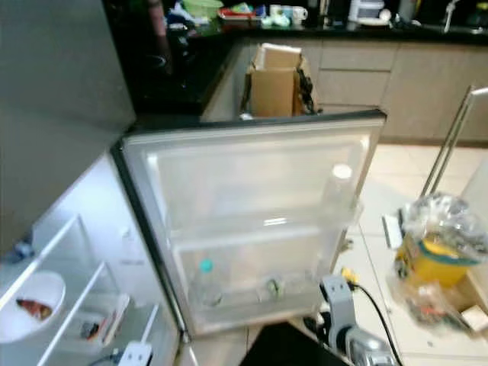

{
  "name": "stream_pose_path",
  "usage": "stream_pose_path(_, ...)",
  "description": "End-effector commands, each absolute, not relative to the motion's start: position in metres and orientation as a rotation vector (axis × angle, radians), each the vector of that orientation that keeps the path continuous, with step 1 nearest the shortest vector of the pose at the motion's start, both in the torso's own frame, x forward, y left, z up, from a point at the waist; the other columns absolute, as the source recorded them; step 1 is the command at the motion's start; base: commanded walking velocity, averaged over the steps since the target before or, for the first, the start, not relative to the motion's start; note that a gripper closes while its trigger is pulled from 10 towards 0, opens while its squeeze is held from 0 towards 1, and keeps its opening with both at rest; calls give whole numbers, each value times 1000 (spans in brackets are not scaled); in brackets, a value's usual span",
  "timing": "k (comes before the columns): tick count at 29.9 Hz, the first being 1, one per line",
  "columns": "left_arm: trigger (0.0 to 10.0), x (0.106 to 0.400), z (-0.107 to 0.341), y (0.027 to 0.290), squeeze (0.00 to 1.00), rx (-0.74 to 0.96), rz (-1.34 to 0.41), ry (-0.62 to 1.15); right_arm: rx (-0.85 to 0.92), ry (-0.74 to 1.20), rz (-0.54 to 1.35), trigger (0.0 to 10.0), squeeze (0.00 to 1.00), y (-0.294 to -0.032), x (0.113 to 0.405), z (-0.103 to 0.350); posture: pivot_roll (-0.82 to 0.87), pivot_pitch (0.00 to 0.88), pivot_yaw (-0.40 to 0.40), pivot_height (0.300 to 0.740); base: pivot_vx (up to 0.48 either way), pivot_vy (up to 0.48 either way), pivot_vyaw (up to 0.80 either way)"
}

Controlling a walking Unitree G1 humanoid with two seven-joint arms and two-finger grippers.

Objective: Restocking fridge

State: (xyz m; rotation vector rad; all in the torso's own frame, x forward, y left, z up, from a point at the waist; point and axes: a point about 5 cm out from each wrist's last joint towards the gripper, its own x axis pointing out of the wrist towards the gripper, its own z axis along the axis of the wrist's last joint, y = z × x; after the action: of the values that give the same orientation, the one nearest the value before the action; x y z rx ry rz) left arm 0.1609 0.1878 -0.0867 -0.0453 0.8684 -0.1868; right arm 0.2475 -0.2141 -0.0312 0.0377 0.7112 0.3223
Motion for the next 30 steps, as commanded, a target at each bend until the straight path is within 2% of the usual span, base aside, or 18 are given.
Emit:
stream_pose_path(1,10000,165,-84,183,0,-75,-208,836,42,694,311,10000,0,-217,251,-28,-48,11,-4,597,0,0,0)
stream_pose_path(7,10000,191,-69,182,0,-65,-254,713,39,686,307,10000,0,-219,252,-26,-42,13,-4,597,0,0,0)
stream_pose_path(13,10000,197,-64,183,0,-55,-284,675,28,676,297,10000,0,-221,254,-24,-42,12,-3,597,0,0,0)
stream_pose_path(20,10000,201,-61,181,0,-53,-310,641,14,635,302,10000,0,-227,264,-13,-41,11,-2,562,0,0,0)
stream_pose_path(30,10000,194,-65,177,0,-51,-322,666,-39,490,370,10000,0,-228,295,20,-50,22,-1,507,0,0,0)
